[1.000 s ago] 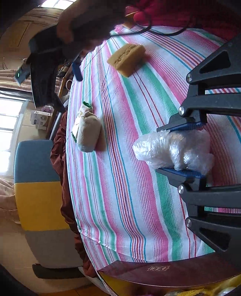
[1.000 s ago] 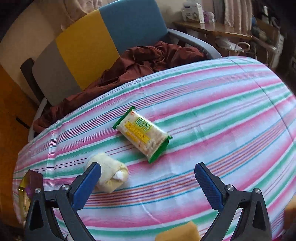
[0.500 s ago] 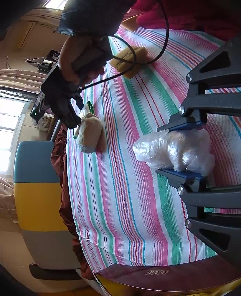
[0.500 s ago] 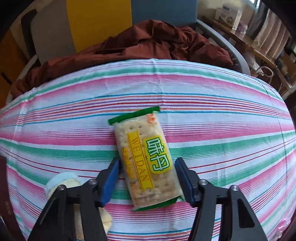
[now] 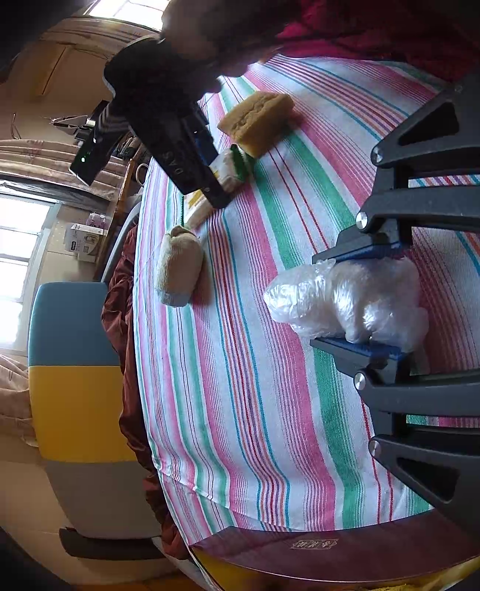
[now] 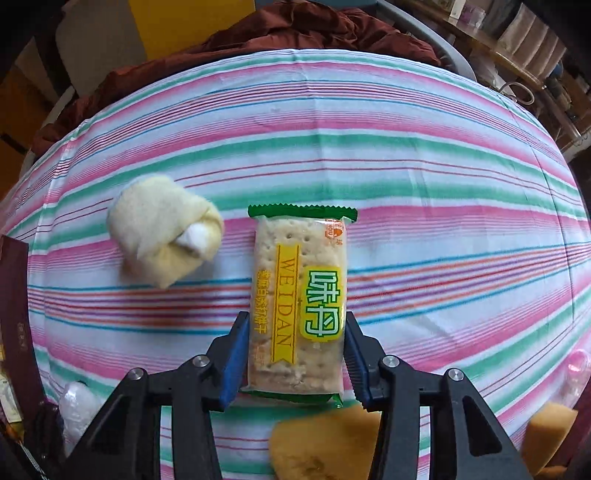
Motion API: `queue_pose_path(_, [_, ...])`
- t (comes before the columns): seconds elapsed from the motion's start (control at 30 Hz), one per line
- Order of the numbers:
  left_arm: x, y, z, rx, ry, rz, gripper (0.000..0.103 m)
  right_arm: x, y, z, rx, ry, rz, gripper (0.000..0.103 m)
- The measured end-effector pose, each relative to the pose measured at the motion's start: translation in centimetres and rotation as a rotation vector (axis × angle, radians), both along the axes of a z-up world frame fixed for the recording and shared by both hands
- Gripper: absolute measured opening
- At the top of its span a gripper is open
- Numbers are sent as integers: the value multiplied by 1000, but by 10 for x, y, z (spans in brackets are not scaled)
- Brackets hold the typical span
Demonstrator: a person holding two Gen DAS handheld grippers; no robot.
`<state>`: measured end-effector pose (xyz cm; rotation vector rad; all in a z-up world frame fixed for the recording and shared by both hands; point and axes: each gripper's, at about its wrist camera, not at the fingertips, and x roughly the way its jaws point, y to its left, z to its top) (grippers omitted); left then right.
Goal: Organize objects
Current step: 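Carry the plastic-wrapped bundle into the gold tray and open the left gripper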
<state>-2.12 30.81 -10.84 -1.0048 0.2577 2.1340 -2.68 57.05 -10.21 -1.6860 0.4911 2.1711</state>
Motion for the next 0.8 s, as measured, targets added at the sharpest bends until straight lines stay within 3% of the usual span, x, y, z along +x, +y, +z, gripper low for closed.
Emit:
queue_pose_path(0.27, [0,1,1,-6,5,1,35,23,-49,0,27,56,57,49])
queue_pose_path(0.47, [3,3,2,-24,20,-1,35,29,-39,-4,-19,92,43,53])
queue_pose_path(0.8, [10,3,2,-52,52,-4,35,26,-50,-1,55,89,85,56])
